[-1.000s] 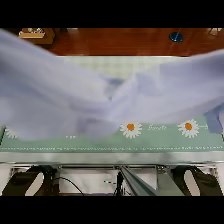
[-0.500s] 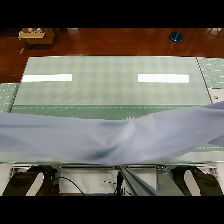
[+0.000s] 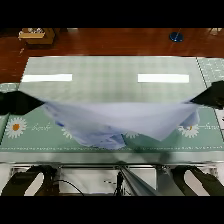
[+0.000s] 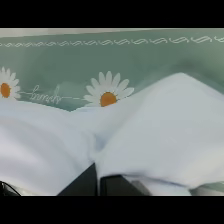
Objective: Fold the shirts.
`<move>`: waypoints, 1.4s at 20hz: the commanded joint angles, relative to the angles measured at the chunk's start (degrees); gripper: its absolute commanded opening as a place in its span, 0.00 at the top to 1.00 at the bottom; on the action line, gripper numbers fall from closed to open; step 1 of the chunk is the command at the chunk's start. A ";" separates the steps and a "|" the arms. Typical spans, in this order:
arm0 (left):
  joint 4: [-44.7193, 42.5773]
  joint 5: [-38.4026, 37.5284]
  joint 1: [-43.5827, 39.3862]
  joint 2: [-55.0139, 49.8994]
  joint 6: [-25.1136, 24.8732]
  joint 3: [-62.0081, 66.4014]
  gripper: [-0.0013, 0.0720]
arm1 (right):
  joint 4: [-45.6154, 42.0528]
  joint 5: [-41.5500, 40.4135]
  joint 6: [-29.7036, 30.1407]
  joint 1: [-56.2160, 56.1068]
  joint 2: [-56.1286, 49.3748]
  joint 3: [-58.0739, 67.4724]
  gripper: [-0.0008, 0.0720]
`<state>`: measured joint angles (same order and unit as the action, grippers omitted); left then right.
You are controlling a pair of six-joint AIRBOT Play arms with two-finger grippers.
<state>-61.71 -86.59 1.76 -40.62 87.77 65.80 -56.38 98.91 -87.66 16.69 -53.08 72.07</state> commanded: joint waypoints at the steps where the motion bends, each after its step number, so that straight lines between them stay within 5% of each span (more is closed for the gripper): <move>1: 1.01 17.16 0.00 -9.60 -7.02 -4.92 0.95 | 0.02 -9.33 3.04 -0.02 -10.93 -2.69 0.96; 6: 10.25 30.62 0.00 -25.07 -14.71 -4.94 0.95 | 7.61 -22.14 10.45 -0.02 -25.51 -2.69 0.96; 13: 11.41 36.13 0.00 -35.12 -15.32 -4.94 0.95 | 12.81 -42.16 12.35 -0.02 -33.11 -2.69 0.96; 19: 11.43 35.01 -0.39 -40.48 -15.08 -4.94 0.94 | 12.35 -41.66 12.33 -0.02 -38.16 -2.69 0.96; 21: 11.52 34.03 -0.87 -42.01 -15.08 -4.94 0.80 | 12.46 -41.51 12.35 -0.02 -38.77 -2.69 0.95; 23: 12.94 33.86 -0.94 -42.40 -15.10 -4.90 0.69 | 14.88 -40.79 12.41 0.00 -38.71 -2.64 0.74; 25: 13.09 30.71 0.17 -42.32 -15.08 -2.54 0.49 | 20.90 -36.94 16.17 0.83 -38.23 -1.51 0.64; 28: 10.12 16.26 5.92 -41.88 -14.47 5.46 0.44 | 21.62 -26.80 17.31 4.37 -36.30 3.91 0.64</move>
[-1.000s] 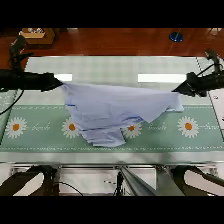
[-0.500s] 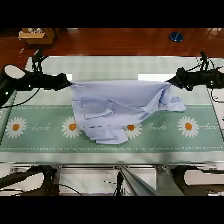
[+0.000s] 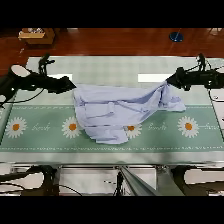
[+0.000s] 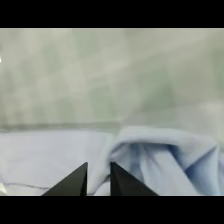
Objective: Fold the shirts.
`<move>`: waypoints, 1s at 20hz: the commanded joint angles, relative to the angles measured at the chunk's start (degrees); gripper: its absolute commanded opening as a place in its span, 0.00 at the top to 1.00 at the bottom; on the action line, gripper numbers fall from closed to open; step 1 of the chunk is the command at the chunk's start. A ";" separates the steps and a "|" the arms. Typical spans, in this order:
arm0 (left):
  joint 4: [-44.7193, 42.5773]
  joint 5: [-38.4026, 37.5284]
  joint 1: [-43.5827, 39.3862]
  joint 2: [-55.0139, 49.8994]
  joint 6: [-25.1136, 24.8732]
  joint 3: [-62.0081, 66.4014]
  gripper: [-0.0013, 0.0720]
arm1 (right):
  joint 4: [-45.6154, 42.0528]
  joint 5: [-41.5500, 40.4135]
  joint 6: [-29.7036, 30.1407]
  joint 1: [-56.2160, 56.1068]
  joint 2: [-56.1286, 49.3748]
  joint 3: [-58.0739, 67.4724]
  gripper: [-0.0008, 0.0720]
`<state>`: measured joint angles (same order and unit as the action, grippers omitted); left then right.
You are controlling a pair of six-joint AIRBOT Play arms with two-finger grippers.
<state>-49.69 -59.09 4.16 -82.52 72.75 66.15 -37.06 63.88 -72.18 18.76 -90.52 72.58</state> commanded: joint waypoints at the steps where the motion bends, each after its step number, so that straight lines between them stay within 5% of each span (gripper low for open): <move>1: -4.90 -16.41 6.03 0.50 2.78 7.30 0.44 | -1.01 11.52 1.84 4.04 2.01 5.42 0.56; 2: -7.30 -20.24 8.28 1.44 4.63 7.98 0.44 | -5.53 14.12 1.81 5.70 2.95 6.86 0.40; 6: -10.80 -26.05 13.66 7.32 5.27 0.46 0.42 | -31.39 20.35 -3.17 11.26 6.01 6.69 0.40; 8: -10.71 -26.05 13.49 9.66 5.27 -6.97 0.05 | -31.45 20.28 -3.80 13.42 5.99 4.35 0.40; 13: -2.69 -20.96 8.83 10.12 2.25 -20.31 0.03 | -25.38 18.45 -0.35 13.88 5.99 -0.57 0.40; 20: 0.92 -9.53 -5.33 3.17 3.63 -22.62 0.03 | -24.26 18.18 0.52 13.88 5.99 -0.87 0.40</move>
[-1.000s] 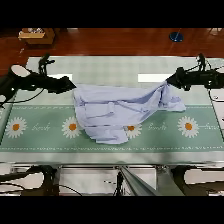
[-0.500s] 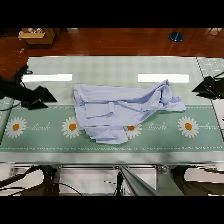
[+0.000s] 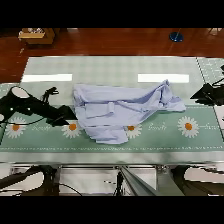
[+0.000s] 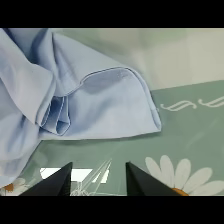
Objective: Fold the shirts.
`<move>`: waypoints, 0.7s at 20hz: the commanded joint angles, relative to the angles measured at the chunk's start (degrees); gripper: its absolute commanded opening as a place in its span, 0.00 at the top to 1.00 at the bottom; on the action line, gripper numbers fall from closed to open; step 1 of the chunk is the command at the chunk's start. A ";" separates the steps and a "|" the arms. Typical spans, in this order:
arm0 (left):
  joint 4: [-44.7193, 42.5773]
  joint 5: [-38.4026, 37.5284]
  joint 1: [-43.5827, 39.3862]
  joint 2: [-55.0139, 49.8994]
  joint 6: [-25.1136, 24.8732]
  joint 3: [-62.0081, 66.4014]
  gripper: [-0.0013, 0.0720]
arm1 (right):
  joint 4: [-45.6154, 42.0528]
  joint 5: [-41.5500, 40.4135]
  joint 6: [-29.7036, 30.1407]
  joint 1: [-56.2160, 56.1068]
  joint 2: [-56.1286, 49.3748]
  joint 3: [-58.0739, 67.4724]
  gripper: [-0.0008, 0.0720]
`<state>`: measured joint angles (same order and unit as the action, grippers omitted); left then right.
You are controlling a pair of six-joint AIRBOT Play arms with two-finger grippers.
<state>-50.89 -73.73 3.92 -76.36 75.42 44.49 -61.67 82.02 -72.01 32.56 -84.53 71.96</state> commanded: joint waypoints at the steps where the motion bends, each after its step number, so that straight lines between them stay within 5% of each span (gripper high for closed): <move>1: 3.72 5.60 -6.40 -4.63 0.92 -0.96 0.03 | 0.35 0.17 0.33 0.09 0.00 -0.26 0.40; 4: 9.03 7.52 -8.96 -9.27 0.90 -0.46 0.11 | 0.33 0.28 0.33 0.09 0.00 -0.26 0.40; 5: 11.19 8.48 -9.29 -10.32 0.90 -0.15 0.40 | 0.33 0.28 0.33 0.09 0.00 -0.26 0.37; 6: 12.90 8.83 -9.29 -10.78 0.76 -0.04 0.83 | 0.17 0.50 0.31 0.13 0.00 -0.26 0.27; 7: 13.49 8.81 -9.25 -10.78 -0.33 0.11 0.95 | -0.57 0.70 0.02 0.26 0.00 -0.26 0.21; 14: 13.42 5.55 -9.18 -10.47 -3.04 0.52 0.95 | 0.33 -1.77 -1.60 8.50 0.00 -8.50 0.21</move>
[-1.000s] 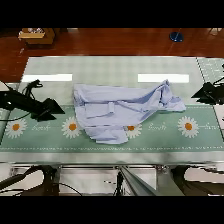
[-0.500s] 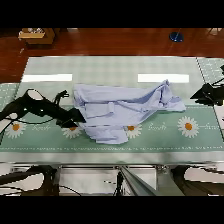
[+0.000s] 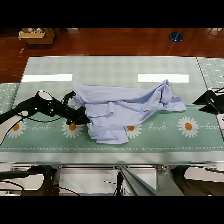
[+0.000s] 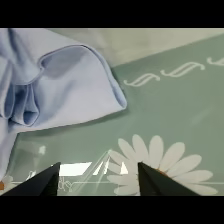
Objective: Fold the shirts.
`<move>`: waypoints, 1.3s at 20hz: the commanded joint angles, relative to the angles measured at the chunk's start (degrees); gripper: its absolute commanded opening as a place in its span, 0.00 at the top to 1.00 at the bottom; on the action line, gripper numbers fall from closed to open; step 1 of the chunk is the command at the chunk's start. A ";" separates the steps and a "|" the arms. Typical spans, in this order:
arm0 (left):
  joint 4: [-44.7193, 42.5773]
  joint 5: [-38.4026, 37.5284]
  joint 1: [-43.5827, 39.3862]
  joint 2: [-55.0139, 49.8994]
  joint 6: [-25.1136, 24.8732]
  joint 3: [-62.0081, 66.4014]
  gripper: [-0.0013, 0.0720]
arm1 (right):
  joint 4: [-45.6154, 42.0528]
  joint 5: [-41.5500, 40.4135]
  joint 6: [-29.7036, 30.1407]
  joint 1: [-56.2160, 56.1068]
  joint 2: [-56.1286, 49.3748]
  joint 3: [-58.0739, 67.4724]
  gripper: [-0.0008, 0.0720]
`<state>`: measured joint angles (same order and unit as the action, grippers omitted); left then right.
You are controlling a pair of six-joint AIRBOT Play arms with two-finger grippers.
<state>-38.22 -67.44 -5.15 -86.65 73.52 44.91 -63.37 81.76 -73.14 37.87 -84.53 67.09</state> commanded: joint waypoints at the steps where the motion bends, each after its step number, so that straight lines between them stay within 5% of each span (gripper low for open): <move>1: 0.72 -0.66 -0.11 -0.20 -1.18 0.11 0.95 | 3.13 -2.67 -0.44 3.91 0.00 -5.07 0.21; 9: 0.76 -0.70 -0.11 -0.17 -2.60 0.13 0.95 | 17.92 -15.04 0.87 3.08 -2.14 -13.29 0.21; 15: 0.79 -0.70 -0.11 -0.17 -3.78 0.13 0.95 | 18.29 -23.82 -3.21 -6.32 -6.64 -13.29 0.25; 16: 0.76 -0.70 -0.04 -0.17 -3.91 0.13 0.95 | 18.62 -24.48 -3.37 -7.52 -7.37 -13.29 0.38; 18: 0.79 -1.18 0.92 -0.07 -4.24 0.37 0.95 | 19.56 -25.55 -3.04 -8.66 -7.34 -13.09 0.92; 26: 10.03 -11.58 11.47 13.11 -8.57 20.15 0.95 | 24.76 -10.58 6.67 -7.58 10.80 -0.09 0.96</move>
<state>-33.82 -75.77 2.79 -78.96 66.08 57.36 -41.47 64.66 -69.97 30.35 -80.88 62.28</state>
